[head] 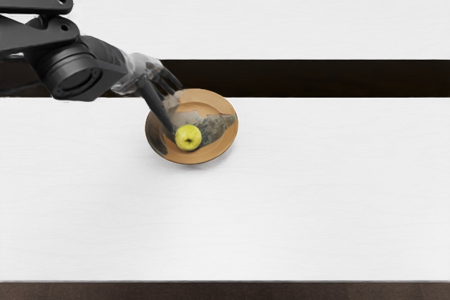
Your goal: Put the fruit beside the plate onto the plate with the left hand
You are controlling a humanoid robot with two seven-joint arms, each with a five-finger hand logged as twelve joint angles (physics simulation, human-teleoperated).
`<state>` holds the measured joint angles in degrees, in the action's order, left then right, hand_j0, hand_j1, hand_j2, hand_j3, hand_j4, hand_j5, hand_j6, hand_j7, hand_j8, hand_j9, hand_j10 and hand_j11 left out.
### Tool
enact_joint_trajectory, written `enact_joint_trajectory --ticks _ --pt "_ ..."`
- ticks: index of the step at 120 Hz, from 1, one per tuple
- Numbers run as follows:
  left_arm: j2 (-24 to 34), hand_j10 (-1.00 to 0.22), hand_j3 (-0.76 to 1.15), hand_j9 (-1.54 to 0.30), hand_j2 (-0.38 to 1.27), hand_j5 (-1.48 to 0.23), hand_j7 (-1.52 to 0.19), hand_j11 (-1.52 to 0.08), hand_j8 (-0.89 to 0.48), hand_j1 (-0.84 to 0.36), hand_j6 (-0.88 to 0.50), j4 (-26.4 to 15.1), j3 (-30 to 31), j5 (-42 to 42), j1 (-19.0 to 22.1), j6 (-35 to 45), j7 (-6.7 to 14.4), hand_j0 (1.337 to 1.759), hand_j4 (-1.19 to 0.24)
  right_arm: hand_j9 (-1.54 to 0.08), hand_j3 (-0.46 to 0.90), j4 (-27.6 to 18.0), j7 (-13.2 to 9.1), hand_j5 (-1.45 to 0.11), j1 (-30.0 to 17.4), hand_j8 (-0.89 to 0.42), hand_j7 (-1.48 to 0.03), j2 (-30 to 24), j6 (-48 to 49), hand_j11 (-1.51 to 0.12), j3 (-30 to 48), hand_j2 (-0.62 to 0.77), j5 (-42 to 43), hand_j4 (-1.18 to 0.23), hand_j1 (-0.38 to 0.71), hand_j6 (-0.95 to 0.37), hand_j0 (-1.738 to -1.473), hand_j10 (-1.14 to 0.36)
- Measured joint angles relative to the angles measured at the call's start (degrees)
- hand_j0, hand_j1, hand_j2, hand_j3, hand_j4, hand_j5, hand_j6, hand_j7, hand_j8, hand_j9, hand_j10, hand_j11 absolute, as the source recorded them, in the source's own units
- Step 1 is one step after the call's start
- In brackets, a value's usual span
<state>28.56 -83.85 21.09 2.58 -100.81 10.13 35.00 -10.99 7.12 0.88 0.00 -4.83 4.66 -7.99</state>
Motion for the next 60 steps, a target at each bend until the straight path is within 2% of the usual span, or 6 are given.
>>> enact_joint_trajectory --ticks 8,19,29,36,48,60 --pt "5.3 -0.27 0.0 -0.35 0.07 -0.35 -0.35 -0.35 -0.27 0.02 -0.26 -0.4 -1.7 0.1 0.6 -1.6 0.0 1.658 -0.27 -0.05 0.0 0.0 0.0 -0.05 0.0 -0.03 -0.05 0.0 0.0 -0.05 0.0 -0.01 0.0 -0.03 -0.31 -0.03 -1.658 -0.03" --pt "16.5 -0.26 0.0 -0.34 0.06 -0.34 -0.34 -0.34 -0.26 0.03 -0.26 -1.3 -7.3 0.3 6.5 -8.4 0.0 1.658 -0.26 -0.05 0.0 0.0 0.0 -0.05 0.1 -0.03 -0.05 0.0 0.0 -0.05 0.0 -0.01 0.0 -0.03 -0.31 -0.03 -1.658 -0.03" --pt "24.0 -0.26 0.0 -0.34 0.06 -0.34 -0.34 -0.34 -0.26 0.04 -0.25 -2.0 -13.1 0.6 9.4 -17.0 0.0 1.658 -0.26 -0.05 0.0 0.0 0.0 -0.05 0.1 -0.03 -0.05 0.0 0.0 -0.05 0.0 -0.01 0.0 -0.03 -0.31 -0.03 -1.658 -0.03" --pt "28.0 -0.26 0.0 -0.33 0.06 -0.33 -0.33 -0.33 -0.26 0.04 -0.25 -2.4 -17.1 0.6 12.9 -23.1 0.0 1.658 -0.26 -0.05 0.0 0.0 0.0 -0.05 0.1 -0.03 -0.05 0.0 0.0 -0.05 0.0 -0.01 0.0 -0.03 -0.31 -0.03 -1.658 -0.03" --pt "33.1 -0.26 0.0 -0.33 0.05 -0.33 -0.33 -0.33 -0.25 0.04 -0.25 -2.5 -26.4 0.7 22.5 -33.6 0.0 1.658 -0.25 -0.05 0.0 0.0 0.0 -0.05 0.1 -0.03 -0.05 0.0 0.0 -0.05 0.0 -0.01 0.0 -0.03 -0.31 -0.03 -1.658 -0.03" --pt "35.2 -0.25 0.0 -0.33 0.05 -0.33 -0.33 -0.33 -0.25 0.05 -0.25 -1.6 -32.5 0.6 24.5 -40.7 -0.3 1.658 -0.25 -0.05 0.0 0.0 0.0 -0.05 0.1 -0.03 -0.05 0.0 0.0 -0.05 0.0 -0.01 0.0 -0.03 -0.31 -0.04 -1.658 -0.03"
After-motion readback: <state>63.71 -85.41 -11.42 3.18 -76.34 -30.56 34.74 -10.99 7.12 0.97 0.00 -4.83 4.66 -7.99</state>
